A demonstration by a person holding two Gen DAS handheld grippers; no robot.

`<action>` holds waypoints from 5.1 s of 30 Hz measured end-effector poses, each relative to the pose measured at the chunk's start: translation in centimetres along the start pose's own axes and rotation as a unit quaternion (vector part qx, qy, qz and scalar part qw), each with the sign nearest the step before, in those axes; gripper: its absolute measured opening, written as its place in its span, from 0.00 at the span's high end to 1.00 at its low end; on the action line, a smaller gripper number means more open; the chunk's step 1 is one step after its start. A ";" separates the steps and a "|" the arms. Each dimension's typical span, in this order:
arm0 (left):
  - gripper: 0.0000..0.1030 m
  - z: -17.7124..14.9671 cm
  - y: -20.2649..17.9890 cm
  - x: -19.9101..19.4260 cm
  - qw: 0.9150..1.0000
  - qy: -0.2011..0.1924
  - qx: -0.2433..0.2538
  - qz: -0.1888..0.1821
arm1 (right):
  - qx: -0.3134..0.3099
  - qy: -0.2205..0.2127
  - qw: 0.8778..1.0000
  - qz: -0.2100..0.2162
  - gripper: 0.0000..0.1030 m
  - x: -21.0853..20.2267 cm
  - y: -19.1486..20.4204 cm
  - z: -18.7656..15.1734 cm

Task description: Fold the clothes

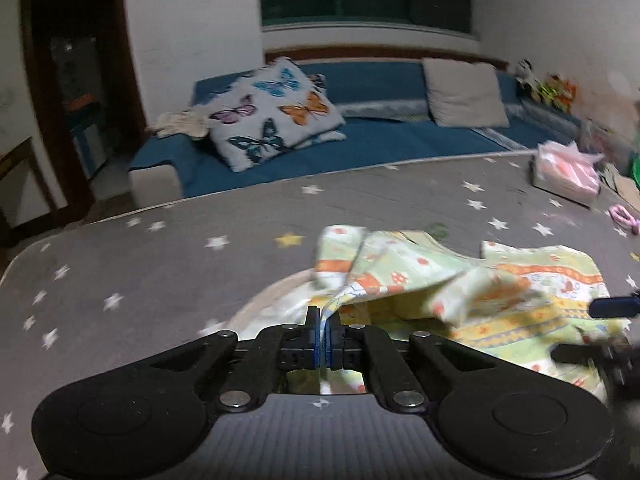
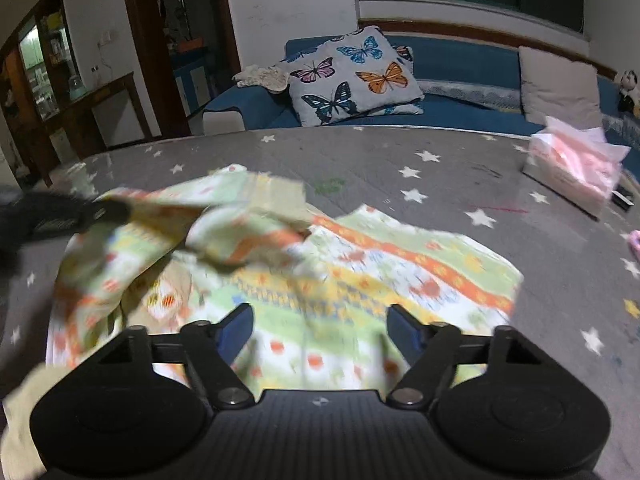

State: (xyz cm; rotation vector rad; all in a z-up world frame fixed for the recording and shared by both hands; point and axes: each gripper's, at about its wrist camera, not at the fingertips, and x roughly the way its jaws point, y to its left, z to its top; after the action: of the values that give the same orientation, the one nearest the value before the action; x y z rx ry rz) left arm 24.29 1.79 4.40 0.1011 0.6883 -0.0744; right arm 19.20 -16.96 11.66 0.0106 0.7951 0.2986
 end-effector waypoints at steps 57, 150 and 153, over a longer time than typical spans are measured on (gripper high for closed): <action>0.59 -13.6 5.9 -16.7 0.992 0.013 -0.120 0.033 | -0.115 -0.017 0.990 -0.084 0.66 -6.9 3.4 -8.8; 0.93 -15.7 17.7 -11.6 0.957 -0.009 -0.183 0.226 | 0.064 -0.029 0.982 -0.173 0.45 -11.2 -10.6 -12.8; 0.93 -15.4 17.7 -11.1 0.954 -0.003 -0.179 0.239 | 0.060 -0.035 0.983 -0.171 0.44 -10.3 -11.0 -12.1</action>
State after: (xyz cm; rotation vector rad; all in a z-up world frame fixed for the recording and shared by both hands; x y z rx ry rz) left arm 7.86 21.58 0.80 -0.0836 0.6449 0.5142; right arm 6.71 -31.46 9.04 -0.0014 0.7299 -0.0752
